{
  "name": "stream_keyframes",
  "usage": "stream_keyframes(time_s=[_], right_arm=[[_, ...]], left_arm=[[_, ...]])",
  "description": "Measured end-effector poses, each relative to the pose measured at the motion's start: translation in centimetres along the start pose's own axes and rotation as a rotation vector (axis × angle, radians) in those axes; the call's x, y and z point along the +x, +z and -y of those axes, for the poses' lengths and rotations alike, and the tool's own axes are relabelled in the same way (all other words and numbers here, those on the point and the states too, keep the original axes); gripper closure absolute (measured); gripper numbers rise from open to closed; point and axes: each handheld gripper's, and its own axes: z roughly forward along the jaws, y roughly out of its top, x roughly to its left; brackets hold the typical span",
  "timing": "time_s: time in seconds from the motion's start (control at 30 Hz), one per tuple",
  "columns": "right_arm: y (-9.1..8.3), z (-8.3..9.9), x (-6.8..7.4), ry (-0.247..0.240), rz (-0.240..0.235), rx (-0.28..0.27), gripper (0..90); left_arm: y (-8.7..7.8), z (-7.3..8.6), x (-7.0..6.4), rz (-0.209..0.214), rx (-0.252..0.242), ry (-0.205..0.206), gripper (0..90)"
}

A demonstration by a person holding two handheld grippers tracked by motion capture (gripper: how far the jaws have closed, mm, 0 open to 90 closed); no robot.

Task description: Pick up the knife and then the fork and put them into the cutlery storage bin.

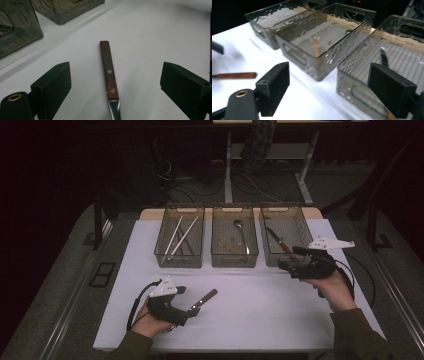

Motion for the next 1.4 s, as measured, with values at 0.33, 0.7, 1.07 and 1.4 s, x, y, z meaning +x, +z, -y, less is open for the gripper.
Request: stream_keyframes(time_s=[0.33,0.7,1.07,1.4], right_arm=[[-0.5,4.4,2.2,-0.006,-0.036,0.018,17.7],[-1.0,8.8,3.3,0.004,-0.045,0.064,14.2],[-1.5,9.4,3.7,-0.019,-0.031,0.083,14.2],[-1.5,9.4,3.7,-0.023,-0.027,0.089,14.2]], left_arm=[[-0.1,0.0,0.1,-0.003,0.017,-0.009,17.0],[-0.2,-0.2,0.2,-0.006,0.056,-0.03,42.1],[1.2,-0.1,0.1,0.002,0.154,-0.041,62.4],[2.0,0.3,0.0,-0.022,0.219,-0.023,70.1]])
